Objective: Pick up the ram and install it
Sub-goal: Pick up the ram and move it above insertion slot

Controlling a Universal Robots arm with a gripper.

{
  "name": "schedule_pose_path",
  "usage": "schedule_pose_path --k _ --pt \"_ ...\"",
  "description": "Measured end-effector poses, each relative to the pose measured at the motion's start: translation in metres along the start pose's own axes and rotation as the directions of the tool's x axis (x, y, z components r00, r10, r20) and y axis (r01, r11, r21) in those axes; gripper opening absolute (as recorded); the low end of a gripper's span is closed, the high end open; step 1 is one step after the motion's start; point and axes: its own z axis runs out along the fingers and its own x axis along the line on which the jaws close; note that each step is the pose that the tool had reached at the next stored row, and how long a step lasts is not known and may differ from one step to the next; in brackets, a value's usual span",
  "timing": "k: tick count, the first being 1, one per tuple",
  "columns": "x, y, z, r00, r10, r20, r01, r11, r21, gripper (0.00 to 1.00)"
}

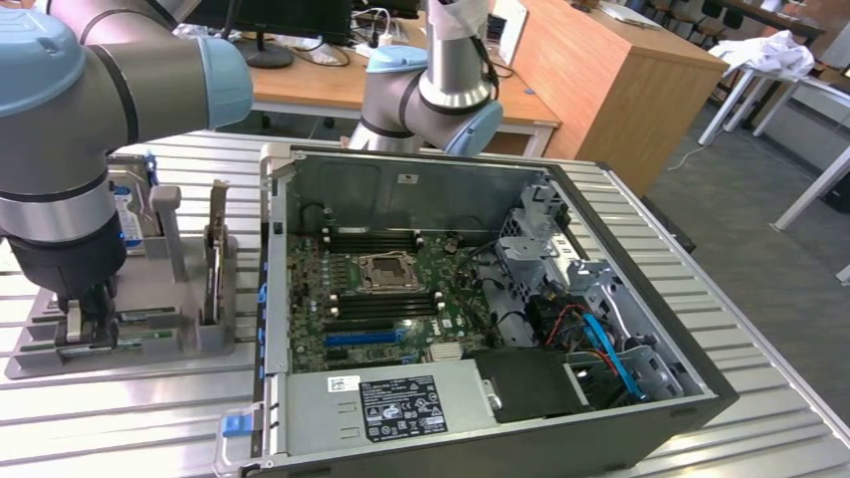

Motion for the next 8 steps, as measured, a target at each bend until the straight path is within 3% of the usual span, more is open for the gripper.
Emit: schedule_pose_path --k 8 --pt "-0.0001 0.0001 -0.0012 1.0 0.0 0.0001 0.0 1.0 0.0001 0.12"
